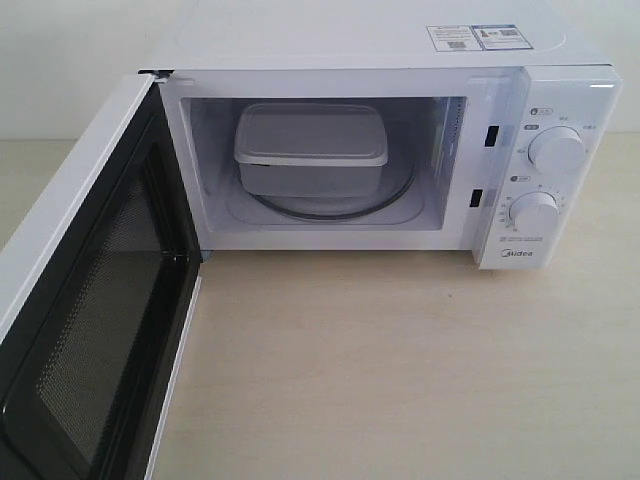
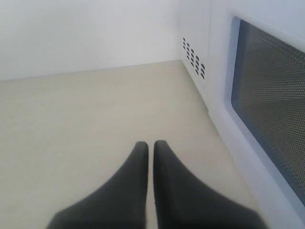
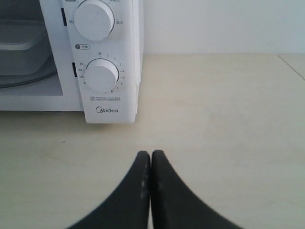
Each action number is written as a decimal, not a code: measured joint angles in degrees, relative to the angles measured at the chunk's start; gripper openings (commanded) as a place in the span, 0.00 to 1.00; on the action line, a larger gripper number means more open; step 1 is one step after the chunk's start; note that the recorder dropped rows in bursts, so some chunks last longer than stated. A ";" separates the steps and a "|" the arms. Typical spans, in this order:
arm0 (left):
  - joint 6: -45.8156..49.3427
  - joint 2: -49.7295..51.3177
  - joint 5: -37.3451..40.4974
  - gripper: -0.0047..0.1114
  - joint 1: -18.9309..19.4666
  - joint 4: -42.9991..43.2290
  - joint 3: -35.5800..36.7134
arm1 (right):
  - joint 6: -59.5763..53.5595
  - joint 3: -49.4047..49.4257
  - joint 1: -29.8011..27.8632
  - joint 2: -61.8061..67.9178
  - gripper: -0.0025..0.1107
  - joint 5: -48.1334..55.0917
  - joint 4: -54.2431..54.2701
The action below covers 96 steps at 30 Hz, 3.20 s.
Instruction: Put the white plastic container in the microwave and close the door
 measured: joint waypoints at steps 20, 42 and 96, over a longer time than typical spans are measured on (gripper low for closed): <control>-5.30 -0.16 5.66 0.08 0.00 -2.11 -21.50 | 0.00 0.00 0.00 0.00 0.02 0.00 0.00; -10.99 10.42 18.93 0.08 0.00 -19.49 -35.50 | 0.00 0.00 0.00 0.00 0.02 0.00 0.00; 28.67 76.68 17.61 0.08 -25.79 -33.28 -56.21 | 0.00 0.00 0.00 0.00 0.02 0.00 0.52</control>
